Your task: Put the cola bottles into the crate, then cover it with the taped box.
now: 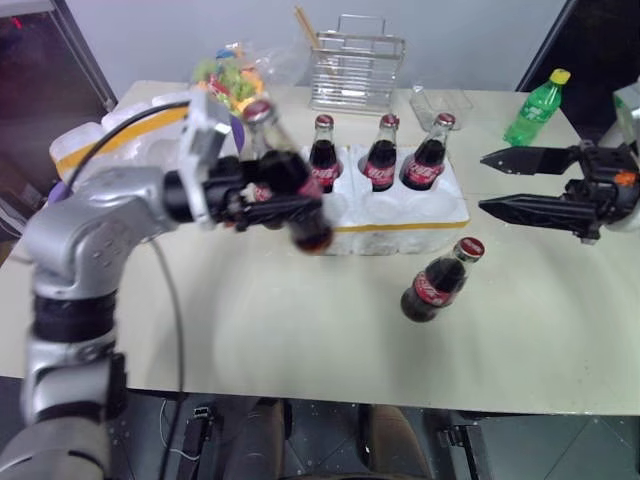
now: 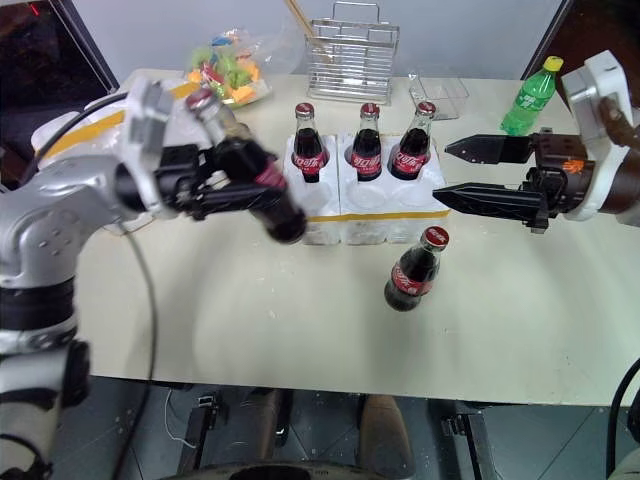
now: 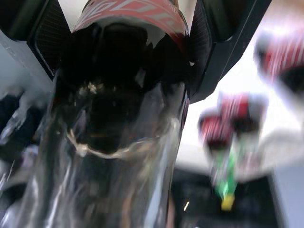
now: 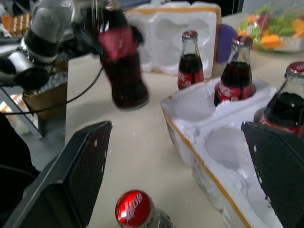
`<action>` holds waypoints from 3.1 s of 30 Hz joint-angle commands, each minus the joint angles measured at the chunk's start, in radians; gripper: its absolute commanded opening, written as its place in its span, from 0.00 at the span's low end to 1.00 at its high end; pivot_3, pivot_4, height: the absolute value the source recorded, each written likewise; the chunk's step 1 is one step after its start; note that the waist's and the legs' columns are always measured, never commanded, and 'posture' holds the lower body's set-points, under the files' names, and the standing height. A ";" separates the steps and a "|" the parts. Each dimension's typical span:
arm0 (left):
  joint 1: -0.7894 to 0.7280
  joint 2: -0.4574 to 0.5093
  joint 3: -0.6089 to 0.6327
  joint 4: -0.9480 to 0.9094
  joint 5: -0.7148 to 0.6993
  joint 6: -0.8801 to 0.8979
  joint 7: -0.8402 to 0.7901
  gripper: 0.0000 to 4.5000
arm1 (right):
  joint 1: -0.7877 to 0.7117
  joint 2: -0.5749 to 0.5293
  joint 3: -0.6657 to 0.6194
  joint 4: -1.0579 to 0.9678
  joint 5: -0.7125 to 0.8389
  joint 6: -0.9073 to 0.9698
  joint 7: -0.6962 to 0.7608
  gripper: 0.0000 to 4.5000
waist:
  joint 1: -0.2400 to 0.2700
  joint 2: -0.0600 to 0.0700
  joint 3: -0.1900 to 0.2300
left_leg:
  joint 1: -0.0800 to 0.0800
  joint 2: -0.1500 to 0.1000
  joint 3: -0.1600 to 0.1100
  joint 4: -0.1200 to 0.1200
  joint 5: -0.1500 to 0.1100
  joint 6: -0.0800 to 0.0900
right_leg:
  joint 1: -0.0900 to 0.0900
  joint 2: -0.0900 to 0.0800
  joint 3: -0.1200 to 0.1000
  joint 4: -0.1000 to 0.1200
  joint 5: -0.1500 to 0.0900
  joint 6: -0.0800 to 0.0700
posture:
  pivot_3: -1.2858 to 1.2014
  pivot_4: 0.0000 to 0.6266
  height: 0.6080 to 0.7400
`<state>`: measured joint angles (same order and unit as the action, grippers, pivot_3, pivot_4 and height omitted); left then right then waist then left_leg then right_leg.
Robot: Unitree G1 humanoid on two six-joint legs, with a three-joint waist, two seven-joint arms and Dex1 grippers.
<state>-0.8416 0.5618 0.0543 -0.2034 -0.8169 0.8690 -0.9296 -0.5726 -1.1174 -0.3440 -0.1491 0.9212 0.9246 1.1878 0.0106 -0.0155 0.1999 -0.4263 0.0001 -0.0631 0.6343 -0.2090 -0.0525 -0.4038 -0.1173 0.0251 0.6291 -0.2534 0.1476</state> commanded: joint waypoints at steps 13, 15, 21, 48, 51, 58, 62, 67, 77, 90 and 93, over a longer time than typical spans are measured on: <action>-0.349 -0.362 -0.255 0.641 0.455 -0.421 0.080 0.59 | 0.163 0.032 -0.193 -0.138 0.072 0.018 -0.136 1.00 | -0.023 0.000 0.000 | -0.001 0.000 0.000 -0.005 0.000 0.001 | -0.003 0.000 0.000 0.000 0.000 0.002 | 0.52 0.24 0.99; -0.345 -0.374 -0.267 0.659 0.475 -0.445 0.047 0.59 | 0.184 0.039 -0.206 -0.149 0.076 0.019 -0.150 1.00 | -0.023 0.000 0.001 | -0.001 0.000 0.000 -0.004 0.000 0.001 | -0.004 0.000 0.000 0.001 0.000 0.002 | 0.52 0.24 0.99; -0.337 -0.401 -0.314 0.741 0.578 -0.501 0.004 0.59 | 0.211 0.042 -0.200 -0.149 0.062 0.002 -0.173 1.00 | -0.021 0.001 0.001 | -0.001 0.000 0.000 -0.003 0.000 0.001 | -0.004 0.000 0.000 0.001 0.000 0.002 | 0.52 0.24 0.99; -0.051 -0.084 0.088 -0.045 0.219 0.089 0.022 0.99 | 0.017 0.041 0.072 0.033 -0.116 -0.148 -0.038 1.00 | -0.028 0.002 0.000 | 0.001 0.000 -0.001 -0.003 0.000 0.000 | -0.002 0.000 0.000 0.003 0.000 0.002 | 0.52 0.24 0.99; 0.028 0.018 0.150 -0.102 0.185 0.125 0.038 0.99 | -0.008 0.047 0.094 0.057 -0.131 -0.156 -0.020 1.00 | -0.028 0.002 0.001 | 0.001 0.000 -0.001 -0.002 0.000 0.000 | -0.002 0.000 0.000 0.003 0.000 0.002 | 0.52 0.24 0.99; 0.253 0.210 0.201 -0.086 0.289 0.032 0.106 0.99 | -0.050 0.051 0.121 0.096 -0.158 -0.169 0.019 1.00 | -0.023 0.002 0.001 | 0.001 0.000 -0.001 -0.003 0.000 0.000 | -0.002 0.000 0.000 0.002 -0.001 0.002 | 0.52 0.24 0.99; 0.349 0.200 0.173 -0.042 0.347 -0.112 0.113 0.99 | -0.051 0.057 0.117 0.085 -0.156 -0.162 0.020 1.00 | -0.023 0.002 0.001 | 0.001 0.000 -0.001 -0.003 0.000 0.000 | -0.002 0.000 0.000 0.002 -0.001 0.001 | 0.52 0.24 0.99; 0.313 0.123 0.107 0.084 0.413 -0.218 0.173 0.99 | -0.037 0.059 0.099 0.054 -0.140 -0.142 0.004 1.00 | -0.021 0.002 0.000 | 0.001 0.000 -0.001 -0.003 0.000 0.000 | -0.002 0.000 0.000 0.002 0.000 0.001 | 0.52 0.24 0.99; 0.122 -0.025 0.007 0.437 0.519 -0.404 0.212 0.99 | -0.013 0.064 0.046 0.008 -0.103 -0.096 -0.040 1.00 | -0.022 0.002 0.000 | 0.001 0.000 -0.001 -0.003 0.000 0.000 | -0.002 0.000 0.000 0.002 0.000 0.002 | 0.52 0.24 0.99; -0.029 -0.096 -0.053 0.733 0.609 -0.534 0.172 0.99 | 0.013 0.090 0.014 -0.026 -0.077 -0.081 -0.098 1.00 | -0.025 0.002 0.000 | 0.001 0.000 -0.001 -0.003 0.000 0.000 | -0.002 0.000 0.000 0.003 0.000 0.002 | 0.52 0.24 0.99; -0.017 -0.077 -0.049 0.709 0.602 -0.522 0.135 0.87 | 0.021 0.089 0.005 -0.036 -0.065 -0.076 -0.110 1.00 | -0.024 0.002 0.000 | 0.001 0.000 -0.001 -0.003 0.000 0.000 | -0.002 0.000 0.000 0.003 0.000 0.002 | 0.52 0.24 0.99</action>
<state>-0.8499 0.4578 -0.0074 0.5389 -0.2143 0.3567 -0.7766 -0.5506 -1.0303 -0.2929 -0.1545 0.8325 0.8465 1.0851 -0.0136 -0.0138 0.2003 -0.4257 -0.0002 -0.0638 0.6314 -0.2090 -0.0521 -0.4060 -0.1170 0.0253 0.6317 -0.2535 0.1494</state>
